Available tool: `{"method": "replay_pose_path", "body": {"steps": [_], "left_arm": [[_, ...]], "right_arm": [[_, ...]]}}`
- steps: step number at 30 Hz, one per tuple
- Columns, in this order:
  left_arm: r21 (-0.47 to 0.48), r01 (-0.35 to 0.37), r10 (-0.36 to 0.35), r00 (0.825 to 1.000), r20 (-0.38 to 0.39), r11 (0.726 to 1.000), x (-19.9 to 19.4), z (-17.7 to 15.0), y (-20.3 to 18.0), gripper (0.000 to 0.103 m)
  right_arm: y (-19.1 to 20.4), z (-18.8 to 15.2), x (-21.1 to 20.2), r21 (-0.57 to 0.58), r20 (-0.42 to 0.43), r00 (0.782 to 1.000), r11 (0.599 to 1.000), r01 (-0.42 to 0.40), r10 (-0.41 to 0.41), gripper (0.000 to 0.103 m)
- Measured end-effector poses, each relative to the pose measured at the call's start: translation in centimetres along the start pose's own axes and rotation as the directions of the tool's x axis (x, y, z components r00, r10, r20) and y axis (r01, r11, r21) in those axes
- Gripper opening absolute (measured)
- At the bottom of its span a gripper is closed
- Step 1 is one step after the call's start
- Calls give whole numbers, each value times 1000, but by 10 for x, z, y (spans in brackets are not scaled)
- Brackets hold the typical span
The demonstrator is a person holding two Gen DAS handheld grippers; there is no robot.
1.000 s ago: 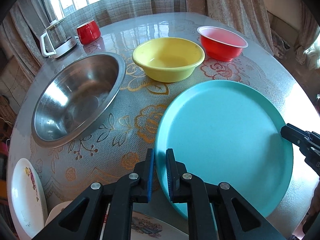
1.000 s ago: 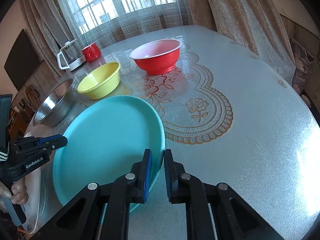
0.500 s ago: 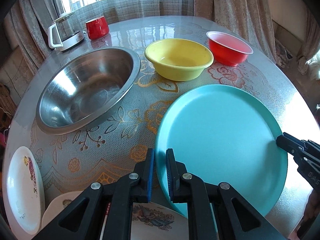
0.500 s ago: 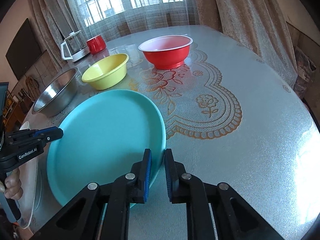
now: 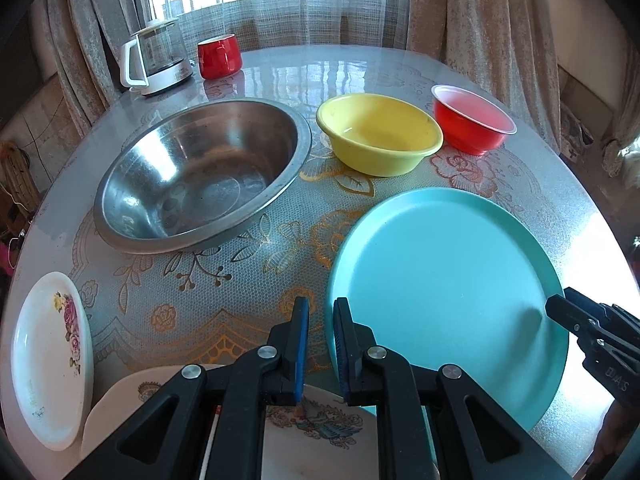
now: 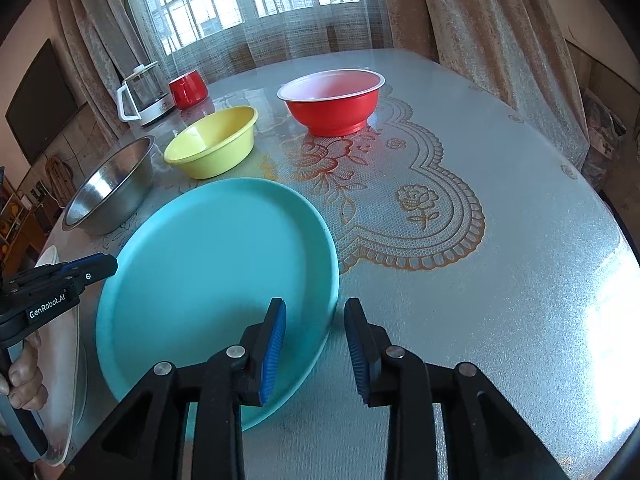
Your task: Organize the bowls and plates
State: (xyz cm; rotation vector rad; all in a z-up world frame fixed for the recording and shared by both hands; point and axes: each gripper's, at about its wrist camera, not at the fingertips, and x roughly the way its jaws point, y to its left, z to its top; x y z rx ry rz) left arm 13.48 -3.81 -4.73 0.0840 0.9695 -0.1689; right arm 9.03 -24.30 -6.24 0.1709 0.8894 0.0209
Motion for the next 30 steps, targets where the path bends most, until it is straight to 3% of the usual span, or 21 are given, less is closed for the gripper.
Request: {"method": "replay_pose_path", "body": {"steps": [5,10,15,19,23,27,30], "left_arm": [[-11,-19,19,997,73,1000,-16,-3,6,15],[-41,-34,40,985,165,999,-42,-4,20,36],[-112,-47,72,969,235,993,-70,-13,46,59],[-147,-92,131,950,282,985,-91,-27,71,69],[-212,-104,165,942,293,972,-105,-46,110,77],[-286,-124,210,933,292,950,-115,-68,151,84],[-319,-119,216,933,289,940,-120,-83,178,94]], "right_arm": [[-8,2,-8,49,33,999,998,28,-29,39],[-5,11,-22,69,96,995,997,25,-32,42],[15,25,-30,56,123,988,994,-96,89,43],[46,34,-30,-3,109,975,981,-195,194,44],[90,40,-21,-69,26,949,947,-313,315,44],[138,42,-12,-114,-67,898,891,-440,435,44],[174,41,-3,-128,-135,853,845,-520,504,44]]}}
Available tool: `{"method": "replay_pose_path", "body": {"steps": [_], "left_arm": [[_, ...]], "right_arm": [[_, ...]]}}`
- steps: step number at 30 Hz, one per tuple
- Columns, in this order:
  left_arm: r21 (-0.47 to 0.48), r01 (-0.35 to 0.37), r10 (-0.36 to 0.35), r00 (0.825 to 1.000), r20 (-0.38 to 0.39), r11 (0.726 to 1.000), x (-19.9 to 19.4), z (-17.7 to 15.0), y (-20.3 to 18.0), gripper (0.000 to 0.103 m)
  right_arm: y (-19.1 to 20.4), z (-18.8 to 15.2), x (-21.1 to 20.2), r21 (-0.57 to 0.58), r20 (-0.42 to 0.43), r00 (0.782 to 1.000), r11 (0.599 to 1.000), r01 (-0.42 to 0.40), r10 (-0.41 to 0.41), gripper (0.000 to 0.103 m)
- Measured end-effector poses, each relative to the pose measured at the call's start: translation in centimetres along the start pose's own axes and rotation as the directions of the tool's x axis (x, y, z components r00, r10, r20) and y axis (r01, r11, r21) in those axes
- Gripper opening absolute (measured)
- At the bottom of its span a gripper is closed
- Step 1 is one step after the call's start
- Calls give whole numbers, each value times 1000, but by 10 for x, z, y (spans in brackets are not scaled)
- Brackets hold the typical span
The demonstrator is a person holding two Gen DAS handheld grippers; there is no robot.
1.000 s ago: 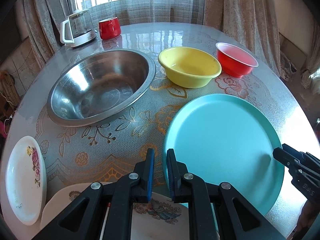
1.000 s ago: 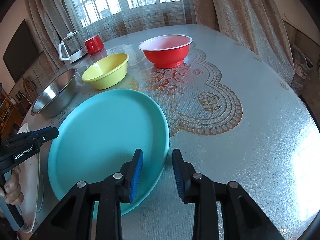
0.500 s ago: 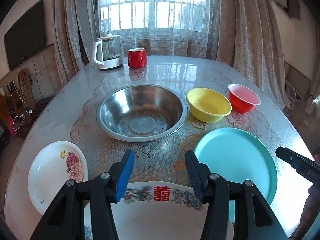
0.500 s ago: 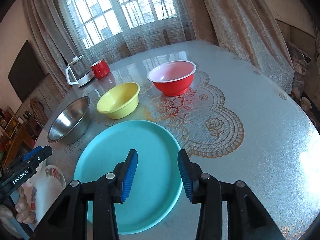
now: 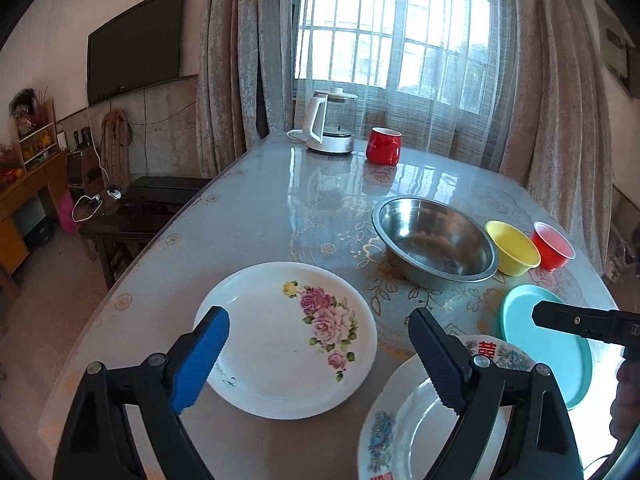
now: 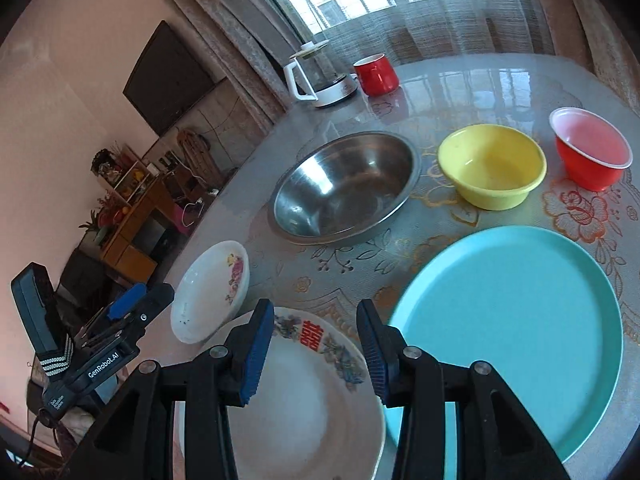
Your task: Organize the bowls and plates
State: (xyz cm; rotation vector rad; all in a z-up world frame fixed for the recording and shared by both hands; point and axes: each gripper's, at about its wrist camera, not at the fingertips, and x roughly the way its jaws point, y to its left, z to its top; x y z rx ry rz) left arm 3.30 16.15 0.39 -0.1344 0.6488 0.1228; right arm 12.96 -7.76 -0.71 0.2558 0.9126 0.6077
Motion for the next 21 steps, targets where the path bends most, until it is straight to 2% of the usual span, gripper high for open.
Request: {"method": "replay_pose_path", "body": {"steps": [4,8,10,11,13,17,21], "left_arm": [[-80,-27,25,1000,-19,996,0,-8,37,96],[-183,-35,25,998,-59,983,9,-16,70,93],[-221,-43,24,996,-87,974,16,-20,85,74],[-240,-47,23,995,-100,970,19,-21,91,71],[-271,-49,19,993,-113,961,26,-24,100,51],[-298,-49,5,989,-149,953,41,-29,112,43],[-289,-22,-27,986,-164,957,51,-32,111,41]], "right_arm": [[32,6,34,-41,-84,993,996,-82,78,43],[56,11,65,-92,-150,986,991,-93,79,43],[66,14,81,-111,-176,982,990,-84,64,41],[68,15,89,-111,-188,980,990,-82,61,41],[70,18,103,-105,-210,976,992,-73,50,38],[71,22,130,-86,-250,968,995,-40,17,36],[66,25,146,-74,-274,961,997,2,-23,33]]}}
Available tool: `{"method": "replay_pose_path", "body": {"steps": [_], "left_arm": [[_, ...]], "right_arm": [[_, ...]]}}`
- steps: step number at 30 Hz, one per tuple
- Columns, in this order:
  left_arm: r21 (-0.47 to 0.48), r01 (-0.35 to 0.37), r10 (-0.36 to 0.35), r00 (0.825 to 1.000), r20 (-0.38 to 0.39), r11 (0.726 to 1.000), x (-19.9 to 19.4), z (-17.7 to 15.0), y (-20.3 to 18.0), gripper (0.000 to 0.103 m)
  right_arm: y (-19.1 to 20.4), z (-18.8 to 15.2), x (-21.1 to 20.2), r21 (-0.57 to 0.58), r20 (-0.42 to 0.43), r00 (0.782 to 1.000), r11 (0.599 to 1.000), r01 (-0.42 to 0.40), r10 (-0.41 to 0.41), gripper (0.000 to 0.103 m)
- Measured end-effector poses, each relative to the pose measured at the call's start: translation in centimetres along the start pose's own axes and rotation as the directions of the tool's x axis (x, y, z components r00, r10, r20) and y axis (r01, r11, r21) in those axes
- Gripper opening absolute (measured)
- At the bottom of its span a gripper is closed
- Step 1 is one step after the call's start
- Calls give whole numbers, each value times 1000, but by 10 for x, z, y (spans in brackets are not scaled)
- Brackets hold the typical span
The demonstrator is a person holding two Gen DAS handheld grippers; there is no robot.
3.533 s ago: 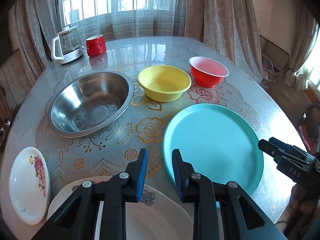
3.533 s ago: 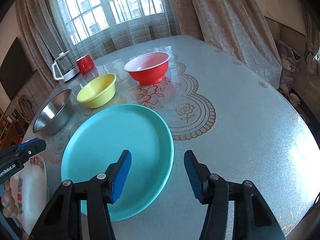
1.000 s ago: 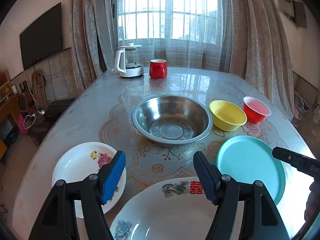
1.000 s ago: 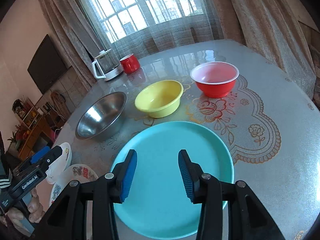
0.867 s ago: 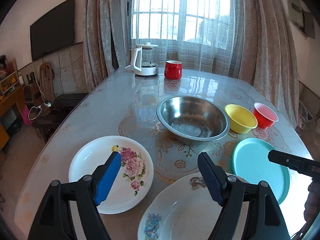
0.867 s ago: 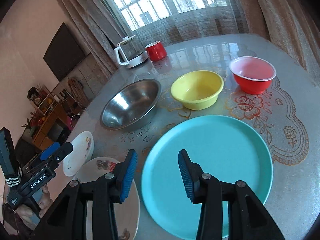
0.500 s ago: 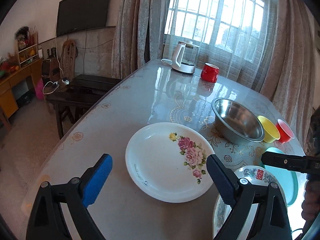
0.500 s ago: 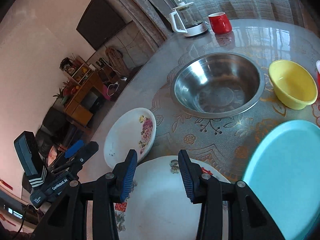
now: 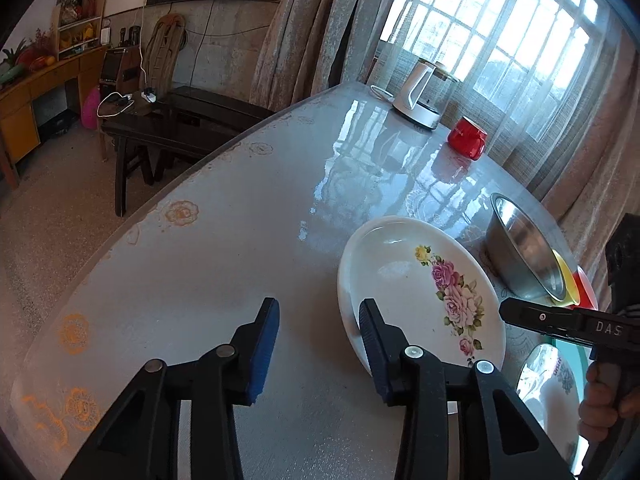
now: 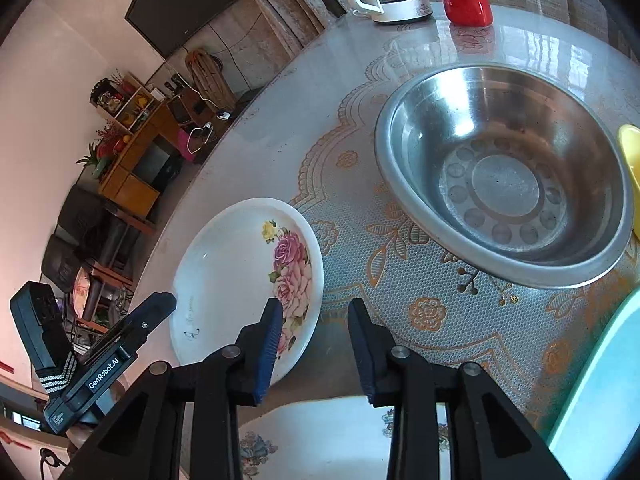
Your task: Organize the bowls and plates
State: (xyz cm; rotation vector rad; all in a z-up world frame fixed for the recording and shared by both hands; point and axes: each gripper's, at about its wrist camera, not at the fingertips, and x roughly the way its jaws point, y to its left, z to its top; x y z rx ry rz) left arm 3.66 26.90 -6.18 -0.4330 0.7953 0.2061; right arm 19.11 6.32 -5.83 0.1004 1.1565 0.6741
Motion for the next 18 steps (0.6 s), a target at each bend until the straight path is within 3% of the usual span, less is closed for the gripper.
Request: {"method": "replay_pose_path", "body": {"steps": [10,15,18], "left_arm": [[61,41,-39,999,-36,997,22,6,-12,26],[99,61,-58,998,-37,993,27,6,-21,26],[126,31,-29,999,-23,992,27,5,-27,26]], "right_arm": [[-1,10,19,-19,-33,999,999,39,-40,23],[11,15,32,-54,-61,997,998,36,-39,16],[18,17,39,-73,-58,997,996,47,-51,13]]}}
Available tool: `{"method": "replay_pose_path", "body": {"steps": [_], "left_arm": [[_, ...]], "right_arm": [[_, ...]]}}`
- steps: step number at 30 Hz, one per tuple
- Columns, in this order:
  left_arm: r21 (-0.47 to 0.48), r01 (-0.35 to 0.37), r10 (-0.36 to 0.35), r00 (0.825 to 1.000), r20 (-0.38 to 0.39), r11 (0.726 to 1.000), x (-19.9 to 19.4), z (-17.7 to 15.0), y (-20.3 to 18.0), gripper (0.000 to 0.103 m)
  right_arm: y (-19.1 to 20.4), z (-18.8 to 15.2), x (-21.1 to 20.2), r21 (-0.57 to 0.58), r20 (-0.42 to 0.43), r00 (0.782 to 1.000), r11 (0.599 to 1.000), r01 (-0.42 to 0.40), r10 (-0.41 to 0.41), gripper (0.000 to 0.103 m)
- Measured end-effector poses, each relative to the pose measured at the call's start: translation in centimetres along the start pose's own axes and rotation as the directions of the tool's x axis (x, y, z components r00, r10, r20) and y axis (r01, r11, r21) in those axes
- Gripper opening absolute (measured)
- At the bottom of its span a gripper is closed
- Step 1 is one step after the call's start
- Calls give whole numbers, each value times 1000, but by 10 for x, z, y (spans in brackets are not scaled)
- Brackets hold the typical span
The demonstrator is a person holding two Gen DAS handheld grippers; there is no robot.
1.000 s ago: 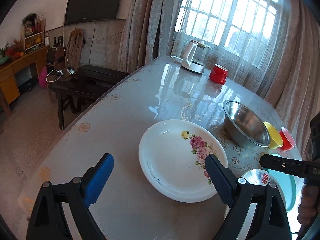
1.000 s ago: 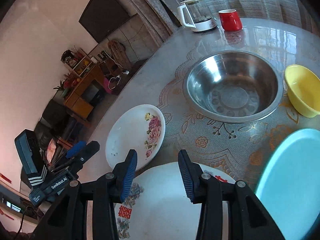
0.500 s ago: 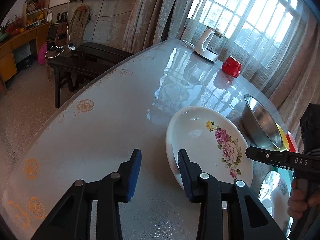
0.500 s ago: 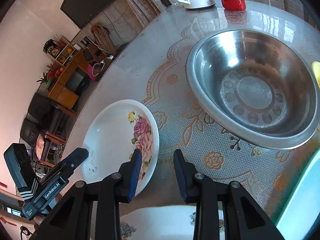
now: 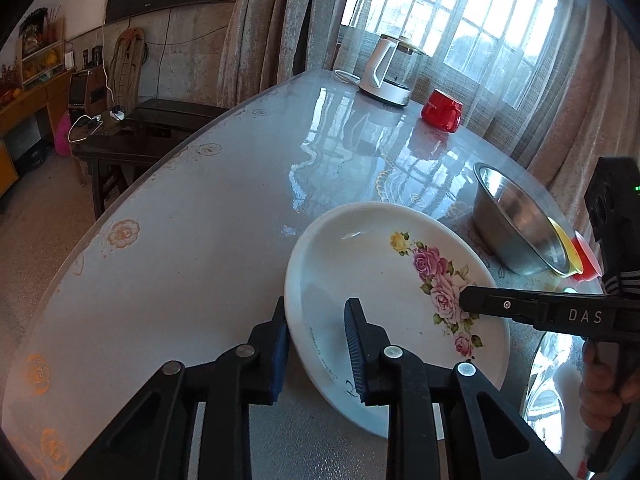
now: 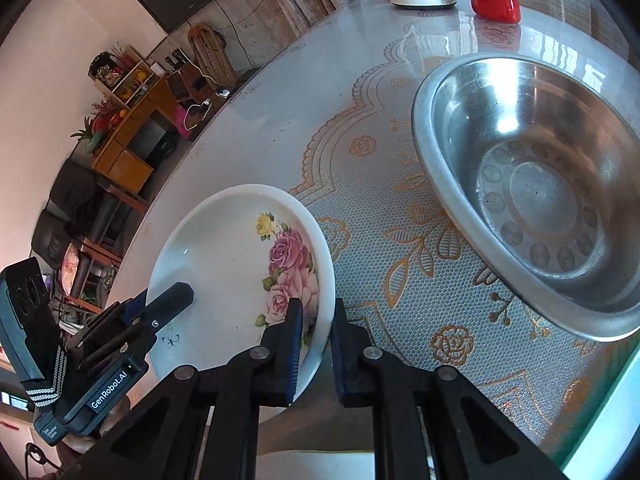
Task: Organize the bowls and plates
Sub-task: 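Lift the rose plate with both grippers and lower it onto the teal plate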
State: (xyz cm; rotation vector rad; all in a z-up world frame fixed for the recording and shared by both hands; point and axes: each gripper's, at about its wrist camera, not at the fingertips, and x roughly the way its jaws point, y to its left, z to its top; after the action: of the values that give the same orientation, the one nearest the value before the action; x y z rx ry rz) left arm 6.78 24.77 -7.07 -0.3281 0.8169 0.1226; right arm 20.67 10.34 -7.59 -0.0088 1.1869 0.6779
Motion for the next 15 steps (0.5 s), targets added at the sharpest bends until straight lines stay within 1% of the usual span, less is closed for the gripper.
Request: {"method": "replay_pose_path", "body": {"steps": [3,4,7,12,15], "left_arm": [[-30,37,-37,999,-13,999,-1,1,2,26],[-29,39,-39,999,-9,999,-3,1,1,26],[-9,33,-33,999,14,999,-11,3,-5,26],[32,61,-63,996,58,998,-29,8,-21,26],[58,76,-80,994,72,995,-39,10,-35,26]], "right_arm": [[-3,0,-1,13,11,1000,1000,-2,2,13],[-4,0,-3,19,16,1000,1000,-6,6,13],[-4,-3,-11,23,43,999,999,-22,21,13],[-9,-10,-33,29,94,995,999,-38,35,13],[-17,-19,-50,39,131,990,998,-47,41,13]]}}
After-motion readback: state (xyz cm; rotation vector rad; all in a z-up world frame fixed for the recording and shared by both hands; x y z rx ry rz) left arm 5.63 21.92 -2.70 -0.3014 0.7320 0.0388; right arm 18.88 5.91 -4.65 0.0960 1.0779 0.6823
